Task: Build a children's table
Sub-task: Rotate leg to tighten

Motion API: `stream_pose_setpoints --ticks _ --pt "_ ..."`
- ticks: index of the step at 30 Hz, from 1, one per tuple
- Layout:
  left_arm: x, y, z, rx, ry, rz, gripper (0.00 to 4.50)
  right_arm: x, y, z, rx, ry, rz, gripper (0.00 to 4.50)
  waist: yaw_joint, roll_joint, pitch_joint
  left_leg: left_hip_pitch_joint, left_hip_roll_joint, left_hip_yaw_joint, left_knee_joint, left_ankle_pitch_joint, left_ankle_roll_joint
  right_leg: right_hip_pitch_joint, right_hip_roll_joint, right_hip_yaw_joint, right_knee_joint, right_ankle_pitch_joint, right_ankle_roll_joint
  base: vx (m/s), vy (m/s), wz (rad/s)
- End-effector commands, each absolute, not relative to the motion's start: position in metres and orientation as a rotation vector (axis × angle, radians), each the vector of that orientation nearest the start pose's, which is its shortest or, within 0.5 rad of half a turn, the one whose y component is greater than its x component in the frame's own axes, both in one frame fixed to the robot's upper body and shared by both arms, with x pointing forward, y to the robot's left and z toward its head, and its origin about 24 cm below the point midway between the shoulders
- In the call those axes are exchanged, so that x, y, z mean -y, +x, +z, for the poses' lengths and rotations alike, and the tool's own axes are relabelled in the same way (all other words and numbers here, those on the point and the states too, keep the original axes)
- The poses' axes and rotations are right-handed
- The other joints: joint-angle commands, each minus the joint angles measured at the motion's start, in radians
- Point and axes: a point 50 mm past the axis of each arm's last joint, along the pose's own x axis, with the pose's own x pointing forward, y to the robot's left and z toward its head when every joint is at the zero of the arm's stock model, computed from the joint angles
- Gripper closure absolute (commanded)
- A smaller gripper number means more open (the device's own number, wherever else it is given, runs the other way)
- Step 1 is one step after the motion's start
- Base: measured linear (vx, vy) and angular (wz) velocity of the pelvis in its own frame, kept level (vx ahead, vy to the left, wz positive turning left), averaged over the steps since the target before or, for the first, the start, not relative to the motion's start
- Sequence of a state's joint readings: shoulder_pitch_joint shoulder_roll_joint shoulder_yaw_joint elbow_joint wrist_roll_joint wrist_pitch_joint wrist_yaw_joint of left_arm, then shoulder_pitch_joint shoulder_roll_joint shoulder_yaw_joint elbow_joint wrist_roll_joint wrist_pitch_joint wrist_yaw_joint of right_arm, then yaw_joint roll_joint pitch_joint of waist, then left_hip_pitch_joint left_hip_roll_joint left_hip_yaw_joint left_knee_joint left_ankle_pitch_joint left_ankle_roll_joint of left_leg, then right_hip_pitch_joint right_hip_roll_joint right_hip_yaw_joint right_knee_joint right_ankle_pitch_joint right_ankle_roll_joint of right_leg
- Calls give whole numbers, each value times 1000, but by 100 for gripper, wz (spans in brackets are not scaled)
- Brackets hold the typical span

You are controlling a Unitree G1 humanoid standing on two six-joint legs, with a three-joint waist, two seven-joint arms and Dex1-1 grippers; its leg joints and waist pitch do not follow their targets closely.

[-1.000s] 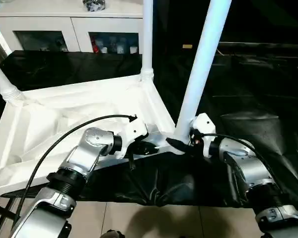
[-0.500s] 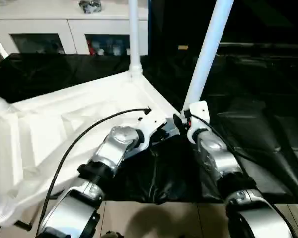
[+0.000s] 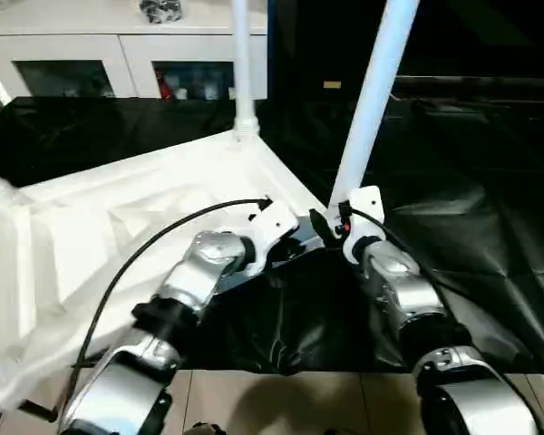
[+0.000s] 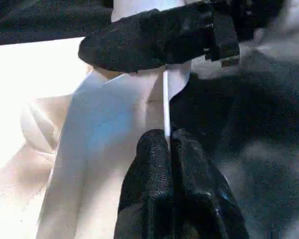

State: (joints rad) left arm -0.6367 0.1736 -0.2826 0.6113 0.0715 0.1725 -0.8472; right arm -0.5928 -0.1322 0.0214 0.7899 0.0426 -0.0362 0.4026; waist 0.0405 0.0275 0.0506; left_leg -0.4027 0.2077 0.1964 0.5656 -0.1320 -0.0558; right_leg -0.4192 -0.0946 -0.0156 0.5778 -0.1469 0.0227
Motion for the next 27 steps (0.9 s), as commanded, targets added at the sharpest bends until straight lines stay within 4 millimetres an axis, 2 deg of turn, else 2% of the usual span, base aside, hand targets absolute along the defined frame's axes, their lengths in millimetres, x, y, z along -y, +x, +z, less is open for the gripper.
stream_pose_setpoints --ticks 1,6,8,13,18,21,27 --pt "-75 327 69 -226 342 -1202 450 136 344 42 -185 -195 611 72 1 -10 -74 27 5 -4 -58 -366 26 37 -18 1 -71 -327 -180 0 0 0" --pt "-86 324 68 -252 366 -1251 450 139 334 45 -201 -234 813 72 3 -12 -72 30 6 -3 -58 -377 31 38 -16 2 -71 -327 -186 0 0 0" --pt "-90 322 68 -266 366 -1275 450 139 330 47 -205 -226 873 72 5 -13 -73 26 7 -4 -58 -358 38 42 -18 2 -66 -310 -194 0 0 0" --pt "-98 314 66 -305 371 -1352 450 138 322 49 -225 -227 1010 72 9 -11 -72 30 11 -2 -57 -358 39 38 -18 3 -65 -308 -205 0 0 0" --pt "-102 312 66 -321 369 -1377 450 137 316 49 -248 -226 1086 109 14 -10 -72 31 11 -1 -58 -354 33 38 -16 3 -61 -298 -209 0 0 0" --pt "-103 311 67 -329 368 -1389 450 137 313 48 -261 -225 1116 148 17 -10 -72 32 11 -1 -58 -356 29 37 -17 4 -63 -312 -202 0 0 0" --pt "-105 310 67 -338 368 -1399 450 135 308 48 -265 -206 1142 173 19 -9 -72 33 10 -2 -59 -364 21 36 -17 4 -65 -325 -195 0 0 0"
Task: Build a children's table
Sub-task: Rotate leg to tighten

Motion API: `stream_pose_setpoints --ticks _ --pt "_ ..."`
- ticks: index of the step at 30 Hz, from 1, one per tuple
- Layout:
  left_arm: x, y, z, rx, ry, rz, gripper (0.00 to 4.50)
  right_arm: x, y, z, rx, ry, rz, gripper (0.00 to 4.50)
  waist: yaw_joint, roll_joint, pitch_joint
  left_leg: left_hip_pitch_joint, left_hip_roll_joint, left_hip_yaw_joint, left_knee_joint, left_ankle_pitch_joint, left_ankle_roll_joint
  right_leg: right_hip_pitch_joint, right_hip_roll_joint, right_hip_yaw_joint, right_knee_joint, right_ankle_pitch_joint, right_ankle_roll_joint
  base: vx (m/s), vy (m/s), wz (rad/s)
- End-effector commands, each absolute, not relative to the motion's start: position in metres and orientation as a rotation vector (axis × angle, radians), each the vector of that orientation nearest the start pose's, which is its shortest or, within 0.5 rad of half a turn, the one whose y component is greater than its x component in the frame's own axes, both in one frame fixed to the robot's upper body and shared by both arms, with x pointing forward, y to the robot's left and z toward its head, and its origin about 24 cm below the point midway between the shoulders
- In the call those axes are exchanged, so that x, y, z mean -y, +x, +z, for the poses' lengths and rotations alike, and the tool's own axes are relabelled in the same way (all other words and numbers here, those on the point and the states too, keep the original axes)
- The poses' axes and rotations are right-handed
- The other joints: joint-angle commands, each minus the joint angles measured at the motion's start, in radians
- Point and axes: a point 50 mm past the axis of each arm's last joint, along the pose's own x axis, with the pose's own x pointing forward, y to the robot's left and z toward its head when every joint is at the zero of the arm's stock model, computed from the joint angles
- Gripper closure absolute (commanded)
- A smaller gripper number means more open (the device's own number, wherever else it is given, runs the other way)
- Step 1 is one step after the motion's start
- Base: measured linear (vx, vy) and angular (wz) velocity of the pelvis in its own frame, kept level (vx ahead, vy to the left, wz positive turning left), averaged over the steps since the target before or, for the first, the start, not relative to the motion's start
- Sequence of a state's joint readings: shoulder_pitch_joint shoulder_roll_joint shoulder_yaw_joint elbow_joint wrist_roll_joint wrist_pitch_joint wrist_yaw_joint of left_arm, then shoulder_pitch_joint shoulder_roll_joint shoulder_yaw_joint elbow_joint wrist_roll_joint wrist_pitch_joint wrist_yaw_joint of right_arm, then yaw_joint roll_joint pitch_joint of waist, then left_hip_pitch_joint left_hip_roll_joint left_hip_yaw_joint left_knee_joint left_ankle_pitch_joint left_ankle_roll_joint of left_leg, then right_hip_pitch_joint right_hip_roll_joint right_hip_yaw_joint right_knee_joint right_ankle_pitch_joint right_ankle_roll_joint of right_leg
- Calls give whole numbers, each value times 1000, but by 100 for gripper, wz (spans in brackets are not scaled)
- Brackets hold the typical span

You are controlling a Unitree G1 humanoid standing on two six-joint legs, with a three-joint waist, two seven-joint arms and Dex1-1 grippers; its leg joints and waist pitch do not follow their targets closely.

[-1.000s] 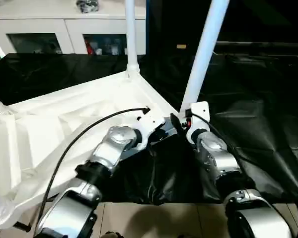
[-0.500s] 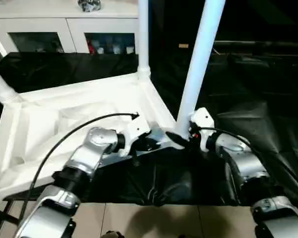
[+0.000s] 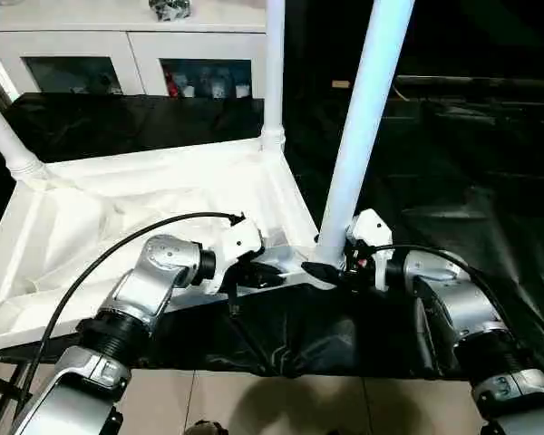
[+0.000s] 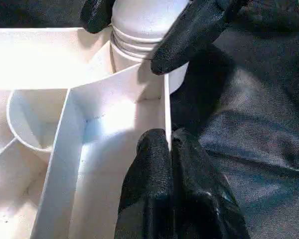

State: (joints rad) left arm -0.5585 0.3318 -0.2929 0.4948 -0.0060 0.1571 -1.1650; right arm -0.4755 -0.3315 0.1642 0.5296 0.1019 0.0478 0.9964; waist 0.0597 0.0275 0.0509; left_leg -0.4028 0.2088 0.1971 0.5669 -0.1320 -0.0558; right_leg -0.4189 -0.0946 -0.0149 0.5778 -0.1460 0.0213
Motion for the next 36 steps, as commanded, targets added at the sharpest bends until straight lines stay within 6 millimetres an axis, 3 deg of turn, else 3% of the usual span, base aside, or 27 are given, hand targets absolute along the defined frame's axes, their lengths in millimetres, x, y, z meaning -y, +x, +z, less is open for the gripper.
stream_pose_setpoints --ticks 1,8,11,15,18,19,24,25,26,31,36 --pt "-105 310 67 -339 368 -1401 450 134 307 47 -268 -197 1152 178 0 -7 -72 33 9 -3 -61 -364 21 36 -17 4 -64 -323 -193 0 0 0" --pt "-99 319 64 -324 378 -1279 450 128 310 43 -246 -114 1052 180 0 -8 -72 34 8 -3 -60 -368 15 33 -18 5 -65 -326 -194 0 0 0" --pt "-91 328 65 -313 371 -1188 450 127 321 39 -256 -85 888 180 -5 -12 -71 35 4 -7 -62 -393 -5 32 -20 2 -73 -398 -169 0 0 0" --pt "-73 340 66 -305 344 -1035 450 118 338 31 -278 -66 623 180 -17 -9 -69 35 0 -9 -62 -410 -25 27 -20 1 -77 -442 -152 0 0 0" --pt "-67 344 67 -299 333 -985 450 115 342 28 -293 -61 533 180 -20 -11 -70 33 -1 -9 -60 -404 -14 27 -19 0 -80 -432 -149 0 0 0" --pt "-59 347 69 -285 324 -947 450 109 346 27 -297 -50 429 180 -21 -12 -74 30 -2 -9 -59 -381 -8 30 -19 0 -77 -403 -152 0 0 0" --pt "-51 345 70 -268 315 -974 450 100 349 31 -270 7 427 180 -21 -11 -77 27 -1 -7 -57 -348 10 36 -18 0 -70 -323 -170 0 0 0" --pt "-50 345 71 -263 315 -984 450 98 350 32 -262 35 432 124 -20 -11 -78 27 0 -5 -56 -336 21 37 -18 0 -68 -292 -179 0 0 0" --pt "-50 344 71 -257 318 -998 450 98 350 33 -258 49 439 110 -20 -11 -77 26 0 -5 -56 -332 26 39 -18 0 -67 -281 -186 0 0 0" --pt "-58 339 70 -251 332 -1071 450 104 352 38 -228 -3 471 63 -19 -10 -77 27 1 -5 -57 -334 29 40 -19 -1 -66 -288 -192 0 0 0" --pt "-69 335 69 -253 349 -1139 450 114 349 42 -207 -77 573 63 -20 -8 -76 28 2 -4 -57 -344 27 40 -19 0 -66 -287 -201 0 0 0"
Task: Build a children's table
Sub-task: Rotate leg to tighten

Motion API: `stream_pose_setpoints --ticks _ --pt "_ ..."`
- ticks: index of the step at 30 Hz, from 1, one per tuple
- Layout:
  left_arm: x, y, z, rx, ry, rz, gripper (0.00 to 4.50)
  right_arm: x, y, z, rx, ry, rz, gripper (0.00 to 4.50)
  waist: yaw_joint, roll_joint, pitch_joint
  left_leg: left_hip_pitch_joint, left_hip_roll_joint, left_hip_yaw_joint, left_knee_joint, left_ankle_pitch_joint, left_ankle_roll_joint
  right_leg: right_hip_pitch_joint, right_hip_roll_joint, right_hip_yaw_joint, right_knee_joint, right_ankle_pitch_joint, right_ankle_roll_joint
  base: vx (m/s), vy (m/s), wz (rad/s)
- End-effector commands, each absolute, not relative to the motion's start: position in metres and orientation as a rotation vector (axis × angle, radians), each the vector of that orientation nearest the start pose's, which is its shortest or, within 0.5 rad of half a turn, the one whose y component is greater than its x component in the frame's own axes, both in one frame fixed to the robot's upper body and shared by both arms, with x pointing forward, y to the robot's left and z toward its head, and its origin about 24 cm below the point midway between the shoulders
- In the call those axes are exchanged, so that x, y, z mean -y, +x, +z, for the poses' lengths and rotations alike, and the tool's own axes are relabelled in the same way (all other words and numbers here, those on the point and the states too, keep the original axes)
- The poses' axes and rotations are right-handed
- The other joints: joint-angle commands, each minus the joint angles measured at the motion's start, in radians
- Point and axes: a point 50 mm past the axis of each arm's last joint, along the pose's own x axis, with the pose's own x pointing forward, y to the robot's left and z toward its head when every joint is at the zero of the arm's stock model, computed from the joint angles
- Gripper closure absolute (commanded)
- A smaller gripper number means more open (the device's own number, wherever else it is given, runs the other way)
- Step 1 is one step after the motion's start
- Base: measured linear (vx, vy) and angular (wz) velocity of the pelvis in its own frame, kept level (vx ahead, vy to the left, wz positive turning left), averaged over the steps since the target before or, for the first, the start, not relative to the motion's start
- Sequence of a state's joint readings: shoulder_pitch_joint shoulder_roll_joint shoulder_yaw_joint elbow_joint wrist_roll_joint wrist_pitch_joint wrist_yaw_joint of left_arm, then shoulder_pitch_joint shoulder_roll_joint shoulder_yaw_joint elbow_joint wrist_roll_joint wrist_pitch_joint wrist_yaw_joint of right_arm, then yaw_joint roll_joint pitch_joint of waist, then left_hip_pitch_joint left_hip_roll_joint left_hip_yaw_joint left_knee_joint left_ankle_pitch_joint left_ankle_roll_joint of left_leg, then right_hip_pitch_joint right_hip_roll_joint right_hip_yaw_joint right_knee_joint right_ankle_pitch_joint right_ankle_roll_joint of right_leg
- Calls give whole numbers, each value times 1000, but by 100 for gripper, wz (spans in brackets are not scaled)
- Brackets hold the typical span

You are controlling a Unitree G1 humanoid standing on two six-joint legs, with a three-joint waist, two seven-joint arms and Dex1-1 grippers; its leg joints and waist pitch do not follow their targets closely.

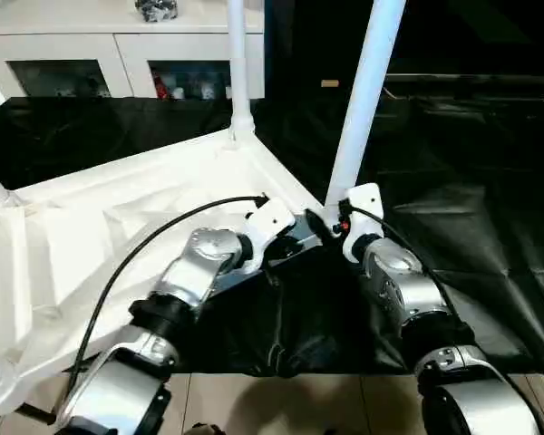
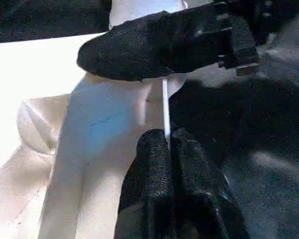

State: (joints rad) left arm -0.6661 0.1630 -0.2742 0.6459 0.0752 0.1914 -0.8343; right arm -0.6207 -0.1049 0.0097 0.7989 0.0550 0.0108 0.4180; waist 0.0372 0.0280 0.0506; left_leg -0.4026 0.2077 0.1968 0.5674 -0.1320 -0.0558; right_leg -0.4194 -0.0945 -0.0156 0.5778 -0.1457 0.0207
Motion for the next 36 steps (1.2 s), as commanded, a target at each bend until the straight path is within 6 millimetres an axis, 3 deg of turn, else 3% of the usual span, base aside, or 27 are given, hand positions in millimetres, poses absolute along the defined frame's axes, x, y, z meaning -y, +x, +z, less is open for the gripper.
stream_pose_setpoints --ticks 1,11,19,20,24,25,30,36 --pt "-72 333 70 -254 350 -1162 450 116 347 43 -207 -92 617 63 3 -6 -75 28 4 -4 -58 -349 28 42 -19 1 -66 -289 -199 0 0 0" --pt "-92 322 71 -284 366 -1331 450 126 319 49 -226 -167 1018 63 15 -8 -72 31 10 -2 -60 -364 35 41 -16 2 -65 -299 -202 0 0 0" --pt "-101 312 70 -334 363 -1436 450 126 302 50 -287 -169 1200 63 27 -4 -72 34 13 -3 -63 -373 20 37 -16 3 -62 -317 -197 0 0 0" --pt "-102 311 70 -334 361 -1438 450 127 301 49 -295 -171 1210 90 27 -5 -72 34 13 -3 -63 -373 19 37 -15 4 -62 -312 -198 0 0 0" --pt "-103 311 71 -336 360 -1440 450 127 298 49 -306 -170 1222 102 30 -6 -71 35 11 -3 -63 -385 11 34 -18 5 -65 -335 -193 0 0 0" --pt "-103 311 71 -338 360 -1440 450 126 298 49 -308 -171 1225 127 30 -4 -71 35 11 -4 -64 -392 5 34 -19 5 -66 -351 -187 0 0 0" --pt "-104 310 70 -340 363 -1443 450 126 296 49 -316 -170 1230 168 31 -3 -70 36 11 -5 -65 -394 1 33 -17 5 -67 -345 -184 0 0 0" --pt "-99 314 70 -315 363 -1402 450 125 295 47 -320 -159 1210 183 33 -5 -72 36 11 -4 -63 -379 4 34 -18 6 -65 -328 -185 0 0 0"
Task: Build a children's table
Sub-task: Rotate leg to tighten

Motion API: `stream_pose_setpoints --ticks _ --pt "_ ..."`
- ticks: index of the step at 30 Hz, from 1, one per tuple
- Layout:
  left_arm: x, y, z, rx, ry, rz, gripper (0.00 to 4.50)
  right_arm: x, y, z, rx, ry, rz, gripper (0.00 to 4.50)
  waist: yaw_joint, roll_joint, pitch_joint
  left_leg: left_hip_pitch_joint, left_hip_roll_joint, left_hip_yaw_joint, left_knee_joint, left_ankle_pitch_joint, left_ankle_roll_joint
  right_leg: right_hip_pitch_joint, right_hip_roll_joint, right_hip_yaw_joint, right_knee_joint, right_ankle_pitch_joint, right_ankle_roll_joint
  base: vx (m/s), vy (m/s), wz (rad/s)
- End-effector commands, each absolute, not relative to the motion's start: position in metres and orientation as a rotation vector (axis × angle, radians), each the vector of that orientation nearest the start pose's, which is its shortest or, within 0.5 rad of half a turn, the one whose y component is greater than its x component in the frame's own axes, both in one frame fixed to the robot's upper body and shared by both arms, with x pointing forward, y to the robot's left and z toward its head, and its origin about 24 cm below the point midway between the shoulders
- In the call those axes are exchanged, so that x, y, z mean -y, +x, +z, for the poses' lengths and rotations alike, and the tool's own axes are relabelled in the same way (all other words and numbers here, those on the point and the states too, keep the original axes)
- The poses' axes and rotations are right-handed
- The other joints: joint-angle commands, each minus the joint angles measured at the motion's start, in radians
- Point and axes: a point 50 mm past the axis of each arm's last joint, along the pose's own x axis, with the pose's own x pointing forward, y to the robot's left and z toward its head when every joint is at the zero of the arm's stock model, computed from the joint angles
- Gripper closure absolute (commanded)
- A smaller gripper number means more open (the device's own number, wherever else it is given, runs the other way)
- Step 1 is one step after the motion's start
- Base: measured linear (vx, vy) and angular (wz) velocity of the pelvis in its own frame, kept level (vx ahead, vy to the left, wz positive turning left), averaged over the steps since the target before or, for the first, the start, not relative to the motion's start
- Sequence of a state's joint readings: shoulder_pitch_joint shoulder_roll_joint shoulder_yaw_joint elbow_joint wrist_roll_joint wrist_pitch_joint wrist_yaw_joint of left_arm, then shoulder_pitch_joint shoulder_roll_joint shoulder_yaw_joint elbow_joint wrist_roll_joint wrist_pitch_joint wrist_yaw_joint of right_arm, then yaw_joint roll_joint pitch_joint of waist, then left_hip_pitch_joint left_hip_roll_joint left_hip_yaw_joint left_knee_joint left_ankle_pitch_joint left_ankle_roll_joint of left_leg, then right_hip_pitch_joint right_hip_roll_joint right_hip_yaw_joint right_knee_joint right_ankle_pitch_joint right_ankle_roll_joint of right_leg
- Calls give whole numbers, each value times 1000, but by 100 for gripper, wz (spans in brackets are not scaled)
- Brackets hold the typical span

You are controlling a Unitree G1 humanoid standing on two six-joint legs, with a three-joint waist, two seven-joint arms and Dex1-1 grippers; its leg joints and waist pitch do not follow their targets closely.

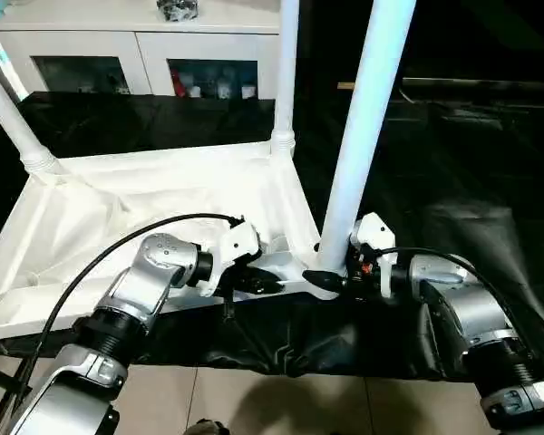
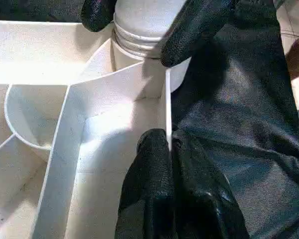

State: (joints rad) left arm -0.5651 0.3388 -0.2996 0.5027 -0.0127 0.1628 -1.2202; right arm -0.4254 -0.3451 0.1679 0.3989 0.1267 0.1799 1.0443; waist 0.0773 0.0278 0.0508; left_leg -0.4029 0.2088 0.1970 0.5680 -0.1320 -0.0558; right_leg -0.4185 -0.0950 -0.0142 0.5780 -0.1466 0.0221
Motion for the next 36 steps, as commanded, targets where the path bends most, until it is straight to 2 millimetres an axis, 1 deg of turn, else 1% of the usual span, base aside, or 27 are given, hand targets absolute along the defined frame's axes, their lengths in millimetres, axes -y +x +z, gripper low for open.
stream_pose_setpoints --ticks 1,3,5,6,7,8,9,10,11,12,13,14,15,17,19,20,21,22,23,25,26,27,28,29,31,34,36 --pt "-97 316 70 -305 360 -1379 450 124 295 46 -320 -143 1195 184 -5 -6 -72 36 10 -4 -63 -373 5 33 -17 5 -65 -322 -188 0 0 0" --pt "-95 317 71 -300 358 -1367 450 123 295 45 -321 -132 1186 184 -3 -6 -72 36 10 -4 -63 -372 3 33 -18 4 -65 -327 -186 0 0 0" --pt "-89 322 70 -290 354 -1294 450 119 302 40 -303 -111 1061 185 -3 -11 -71 35 8 -3 -62 -371 3 31 -18 5 -66 -338 -180 0 0 0" --pt "-85 326 70 -291 351 -1248 450 116 308 36 -300 -108 962 185 -6 -9 -71 35 6 -4 -63 -375 -5 29 -20 5 -68 -362 -173 0 0 0" --pt "-83 327 69 -291 350 -1233 450 115 311 34 -303 -105 924 185 -10 -10 -70 35 4 -6 -63 -381 -16 29 -20 3 -71 -390 -162 0 0 0" --pt "-79 331 69 -293 344 -1194 450 113 317 31 -310 -93 834 185 -18 -9 -68 35 3 -6 -64 -394 -25 24 -20 3 -73 -414 -157 0 0 0" --pt "-77 332 69 -295 341 -1179 450 112 319 29 -313 -85 799 185 -21 -9 -68 38 2 -9 -64 -409 -29 25 -20 1 -75 -432 -153 0 0 0" --pt "-74 335 69 -292 337 -1140 450 109 322 29 -309 -68 756 185 -27 -10 -69 35 1 -11 -65 -419 -29 28 -20 0 -77 -446 -145 0 0 0" --pt "-72 336 69 -291 335 -1117 450 107 324 29 -307 -59 734 185 -28 -11 -70 39 0 -11 -62 -422 -23 26 -20 0 -81 -455 -138 0 0 0" --pt "-71 337 69 -290 334 -1113 450 107 324 29 -306 -57 730 185 -28 -11 -70 39 0 -11 -62 -422 -23 26 -20 0 -81 -455 -138 0 0 0" --pt "-60 342 70 -284 306 -1026 450 97 333 29 -304 -35 614 185 -31 -8 -70 35 1 -10 -62 -412 -18 25 -20 1 -80 -443 -139 0 0 0" --pt "-60 342 70 -284 305 -1024 450 97 333 29 -304 -35 610 185 -35 -8 -70 38 -1 -10 -63 -415 -24 23 -16 -1 -81 -442 -142 0 0 0" --pt "-55 343 70 -279 296 -1007 450 93 336 29 -304 -41 570 185 -32 -8 -71 39 -1 -10 -61 -415 -24 24 -17 -2 -82 -440 -142 0 0 0" --pt "-50 344 71 -266 295 -991 450 88 338 29 -292 -59 539 185 -33 -11 -72 33 -1 -9 -62 -404 -14 27 -18 0 -81 -415 -140 0 0 0" --pt "-47 343 71 -259 293 -1000 450 86 340 29 -283 -67 522 185 -34 -10 -73 32 -2 -9 -61 -393 -8 29 -17 -1 -79 -395 -145 0 0 0" --pt "-45 342 71 -254 293 -1011 450 86 340 30 -274 -51 520 185 -34 -15 -74 31 -1 -7 -60 -387 -1 29 -17 0 -79 -382 -147 0 0 0" --pt "-45 342 71 -252 294 -1013 450 85 340 30 -272 -43 521 185 -33 -13 -74 31 -1 -8 -60 -382 2 30 -18 0 -77 -376 -150 0 0 0" --pt "-45 340 71 -247 296 -1024 450 87 341 30 -264 -14 528 150 -32 -12 -75 29 0 -7 -60 -370 7 32 -18 1 -75 -359 -153 0 0 0" --pt "-45 339 71 -245 297 -1034 450 88 341 31 -261 7 532 129 -32 -12 -75 29 0 -6 -60 -363 12 33 -17 0 -74 -343 -157 0 0 0" --pt "-47 337 70 -240 298 -1058 450 92 342 32 -253 6 530 113 -32 -11 -75 28 1 -6 -60 -360 17 34 -17 0 -72 -330 -163 0 0 0" --pt "-47 336 70 -239 298 -1066 450 93 343 33 -249 -3 530 107 -31 -7 -74 30 1 -6 -61 -364 16 34 -18 0 -73 -333 -165 0 0 0" --pt "-49 334 70 -232 303 -1093 450 97 343 34 -234 -30 537 94 -32 -9 -74 29 1 -6 -61 -367 14 34 -17 0 -74 -337 -166 0 0 0" --pt "-51 333 70 -227 303 -1108 450 100 343 36 -224 -43 544 81 -32 -5 -74 29 1 -7 -62 -371 13 35 -18 0 -73 -338 -168 0 0 0" --pt "-52 332 70 -226 302 -1121 450 102 344 37 -215 -51 556 81 -33 -8 -75 29 1 -7 -61 -375 12 36 -17 -1 -73 -335 -168 0 0 0" --pt "-54 331 70 -222 303 -1141 450 103 343 38 -206 -61 578 81 -34 -6 -75 29 2 -6 -61 -371 15 36 -17 0 -71 -318 -177 0 0 0" --pt "-63 327 72 -217 315 -1208 450 109 338 41 -191 -86 704 81 -30 -7 -75 31 3 -4 -59 -365 26 37 -18 0 -71 -310 -186 0 0 0" --pt "-68 324 73 -219 318 -1246 450 111 333 43 -188 -91 780 81 -27 -7 -75 28 4 -4 -60 -358 33 41 -17 1 -70 -297 -186 0 0 0"
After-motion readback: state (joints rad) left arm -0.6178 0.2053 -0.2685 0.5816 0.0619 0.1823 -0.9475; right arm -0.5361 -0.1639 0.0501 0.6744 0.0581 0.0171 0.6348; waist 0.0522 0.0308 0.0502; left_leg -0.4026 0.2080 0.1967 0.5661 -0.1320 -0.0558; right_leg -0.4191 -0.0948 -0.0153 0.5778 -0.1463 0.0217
